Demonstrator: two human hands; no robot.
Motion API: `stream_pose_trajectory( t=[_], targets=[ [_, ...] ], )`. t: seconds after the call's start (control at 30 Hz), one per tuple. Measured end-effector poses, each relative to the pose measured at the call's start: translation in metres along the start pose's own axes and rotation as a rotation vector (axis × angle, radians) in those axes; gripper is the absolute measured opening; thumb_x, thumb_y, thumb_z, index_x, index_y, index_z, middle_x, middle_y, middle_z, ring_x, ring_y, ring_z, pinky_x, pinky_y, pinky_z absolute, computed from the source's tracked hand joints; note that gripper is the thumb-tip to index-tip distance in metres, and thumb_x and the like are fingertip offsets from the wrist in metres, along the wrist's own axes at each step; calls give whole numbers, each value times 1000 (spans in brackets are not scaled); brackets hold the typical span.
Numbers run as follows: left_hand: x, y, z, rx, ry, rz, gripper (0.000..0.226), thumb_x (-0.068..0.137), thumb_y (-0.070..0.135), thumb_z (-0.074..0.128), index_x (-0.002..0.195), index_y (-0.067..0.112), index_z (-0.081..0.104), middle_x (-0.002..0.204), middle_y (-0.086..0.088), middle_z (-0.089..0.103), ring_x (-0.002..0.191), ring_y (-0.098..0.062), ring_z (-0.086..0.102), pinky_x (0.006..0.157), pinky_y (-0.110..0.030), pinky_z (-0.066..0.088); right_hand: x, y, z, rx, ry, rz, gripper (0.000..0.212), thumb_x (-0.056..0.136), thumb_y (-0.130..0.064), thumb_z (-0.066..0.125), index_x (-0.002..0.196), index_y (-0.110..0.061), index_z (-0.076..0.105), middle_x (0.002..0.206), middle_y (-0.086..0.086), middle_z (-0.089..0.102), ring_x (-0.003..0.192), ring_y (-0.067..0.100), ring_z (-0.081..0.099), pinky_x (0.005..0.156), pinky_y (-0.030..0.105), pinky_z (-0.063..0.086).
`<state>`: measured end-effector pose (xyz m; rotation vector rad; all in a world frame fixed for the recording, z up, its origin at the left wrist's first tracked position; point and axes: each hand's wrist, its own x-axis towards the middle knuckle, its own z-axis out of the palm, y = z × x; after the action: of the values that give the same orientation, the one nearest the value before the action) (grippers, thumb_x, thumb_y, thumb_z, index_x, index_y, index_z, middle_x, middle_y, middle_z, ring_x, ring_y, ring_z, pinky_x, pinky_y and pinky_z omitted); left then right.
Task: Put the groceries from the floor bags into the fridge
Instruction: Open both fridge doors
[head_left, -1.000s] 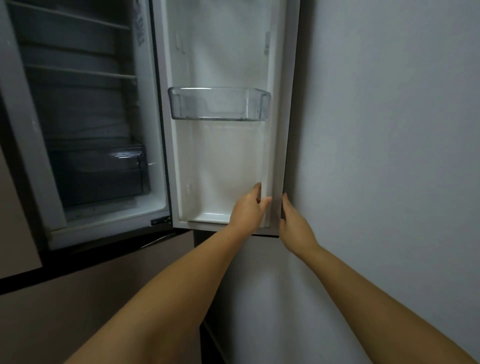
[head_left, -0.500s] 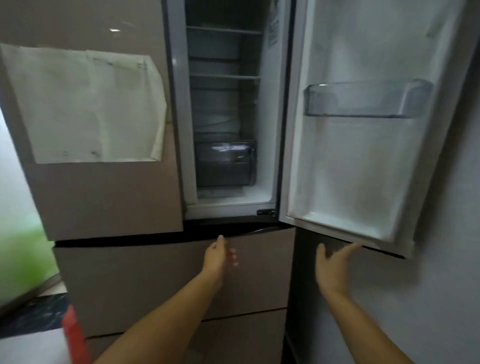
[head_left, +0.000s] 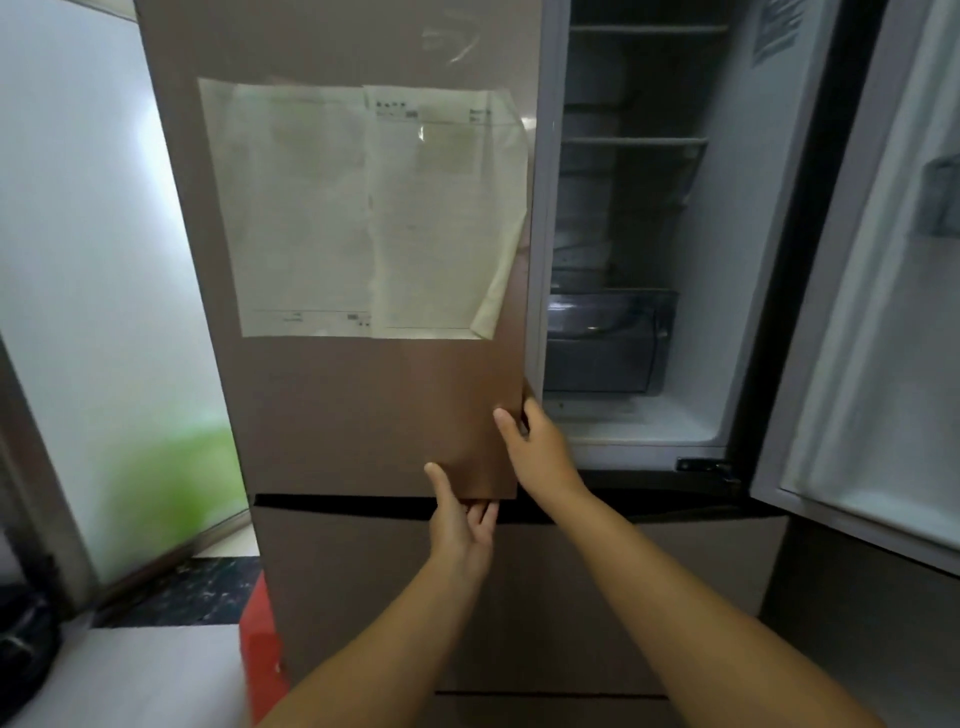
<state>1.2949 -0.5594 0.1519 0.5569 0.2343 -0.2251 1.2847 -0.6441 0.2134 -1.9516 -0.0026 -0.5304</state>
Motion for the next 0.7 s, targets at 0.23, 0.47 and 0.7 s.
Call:
stream_pose_trajectory(
  t=[0.23,0.47,0.7],
  targets=[
    [-15,-5,7,-41,17,26,68,89,58,44,138,11,41,139,-12,50,128,-25,48,111,-39,37,-16,-3,-10,-105,-8,-46,47,99,-26,47,144,-20,36,134,2,56,123,19,51,93,24,41],
    [-49,-3,-23,74,102,152,75,86,67,38,134,10,46,136,-10,54,123,-26,54,104,-40,44,-71,-1,-25,-268,-76,-276,69,90,-41,59,149,-24,26,147,2,39,133,15,40,104,23,34],
    [-107,66,-100,-17,101,202,32,83,47,63,102,22,68,95,2,73,96,-16,69,72,-36,61,-110,-21,-14,-276,53,-784,44,91,-24,47,134,-14,49,127,12,54,117,23,49,99,45,44]
  ],
)
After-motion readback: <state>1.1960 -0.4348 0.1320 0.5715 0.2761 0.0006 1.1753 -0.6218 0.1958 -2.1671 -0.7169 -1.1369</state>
